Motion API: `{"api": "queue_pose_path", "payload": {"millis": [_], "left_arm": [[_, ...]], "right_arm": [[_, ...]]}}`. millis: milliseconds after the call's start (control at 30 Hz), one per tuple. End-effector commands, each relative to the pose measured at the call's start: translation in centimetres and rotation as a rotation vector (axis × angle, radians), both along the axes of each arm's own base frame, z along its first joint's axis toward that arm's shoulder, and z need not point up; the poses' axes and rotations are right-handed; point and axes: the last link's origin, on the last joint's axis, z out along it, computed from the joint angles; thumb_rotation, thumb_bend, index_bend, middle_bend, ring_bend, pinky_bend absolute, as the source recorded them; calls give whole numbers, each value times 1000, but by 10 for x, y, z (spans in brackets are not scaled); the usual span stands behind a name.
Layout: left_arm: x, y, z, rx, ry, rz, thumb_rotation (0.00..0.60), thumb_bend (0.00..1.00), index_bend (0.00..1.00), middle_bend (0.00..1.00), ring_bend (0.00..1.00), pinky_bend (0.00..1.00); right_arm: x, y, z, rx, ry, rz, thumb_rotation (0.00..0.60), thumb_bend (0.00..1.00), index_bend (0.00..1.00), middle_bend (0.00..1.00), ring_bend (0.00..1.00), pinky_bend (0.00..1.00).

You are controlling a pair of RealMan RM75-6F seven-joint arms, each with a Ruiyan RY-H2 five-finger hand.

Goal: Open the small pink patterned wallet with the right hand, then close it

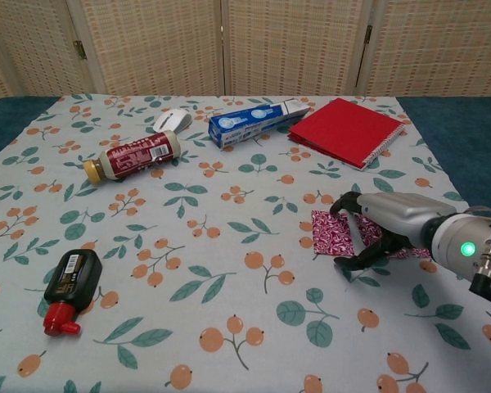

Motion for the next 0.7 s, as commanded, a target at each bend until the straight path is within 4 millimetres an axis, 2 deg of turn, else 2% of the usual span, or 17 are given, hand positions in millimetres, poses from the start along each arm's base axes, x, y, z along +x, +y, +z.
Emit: {"api": "queue_pose_path", "payload": {"millis": [33, 167, 700], "left_arm": [[-1, 0, 0, 0, -1, 2, 600, 209, 148, 0, 62, 0], [-2, -1, 0, 3, -4, 3, 600, 208, 147, 0, 62, 0], [-5, -1, 1, 3, -6, 10, 600, 209, 148, 0, 63, 0]], "right_arm": [[1, -1, -1, -6, 1, -1, 406, 332, 118, 33, 0, 0], [2, -2, -1, -14, -1, 2, 427, 331, 126, 35, 0, 0], [3, -6, -5, -10, 12, 2, 432, 332, 134, 36, 0, 0]]}}
